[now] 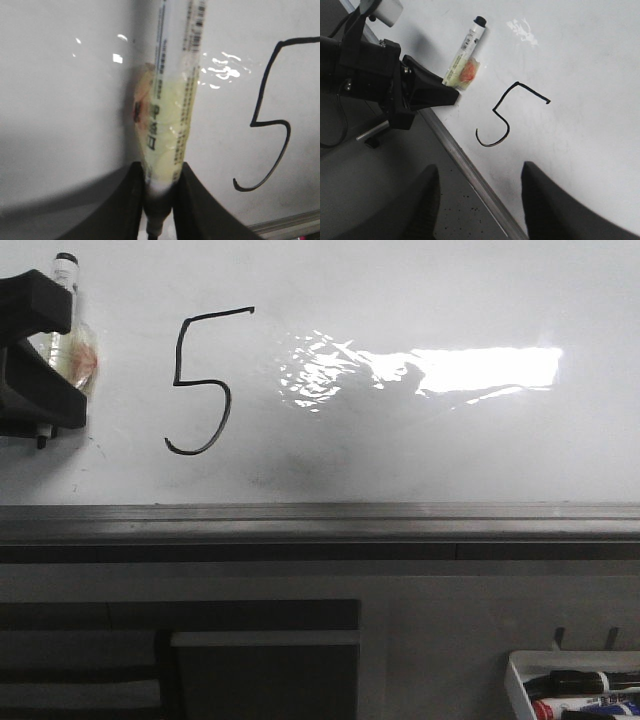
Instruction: Write number 5 on whiteboard
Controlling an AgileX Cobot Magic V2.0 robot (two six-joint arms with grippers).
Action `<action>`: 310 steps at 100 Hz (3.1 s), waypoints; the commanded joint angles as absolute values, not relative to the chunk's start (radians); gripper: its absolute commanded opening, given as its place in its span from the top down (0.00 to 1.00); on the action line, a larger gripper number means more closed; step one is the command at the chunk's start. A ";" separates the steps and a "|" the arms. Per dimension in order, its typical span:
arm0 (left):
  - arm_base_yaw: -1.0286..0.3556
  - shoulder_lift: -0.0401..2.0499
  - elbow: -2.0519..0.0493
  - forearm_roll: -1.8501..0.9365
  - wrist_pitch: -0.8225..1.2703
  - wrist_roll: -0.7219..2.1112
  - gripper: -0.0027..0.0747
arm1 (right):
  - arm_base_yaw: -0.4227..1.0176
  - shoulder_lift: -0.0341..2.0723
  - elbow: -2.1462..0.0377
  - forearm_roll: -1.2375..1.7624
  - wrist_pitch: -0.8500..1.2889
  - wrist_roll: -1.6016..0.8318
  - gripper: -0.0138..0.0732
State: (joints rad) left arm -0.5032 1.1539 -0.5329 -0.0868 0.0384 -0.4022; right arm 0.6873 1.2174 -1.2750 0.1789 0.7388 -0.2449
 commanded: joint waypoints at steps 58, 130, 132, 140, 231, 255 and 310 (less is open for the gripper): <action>-0.500 0.920 -0.568 -0.055 0.075 -0.409 0.53 | 0.680 1.101 -1.222 0.159 0.559 -0.253 0.85; -0.500 0.213 -0.273 0.251 0.089 -0.407 0.99 | 0.680 0.174 -0.210 0.157 -0.018 -0.253 0.91; -0.500 0.206 -0.262 0.251 0.085 -0.407 0.99 | 0.680 0.158 -0.198 0.157 -0.018 -0.253 0.91; -0.500 0.196 -0.232 0.251 0.065 -0.407 0.99 | 0.680 0.074 -0.135 0.157 -0.018 -0.253 0.91; -0.500 0.196 -0.198 0.246 0.070 -0.407 0.99 | 0.680 0.008 -0.106 0.157 -0.076 -0.253 0.91; -0.469 0.196 -0.198 -0.039 0.065 0.022 0.99 | 0.680 0.008 -0.106 0.157 -0.076 -0.253 0.91; 0.004 0.009 -0.106 -0.042 0.173 0.000 0.99 | 0.680 0.008 -0.106 0.157 -0.078 -0.253 0.91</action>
State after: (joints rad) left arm -0.0392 0.0188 -0.1136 -0.0397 0.2321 0.0493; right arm 0.6873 -0.0015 -0.0805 0.1600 0.0091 -0.2474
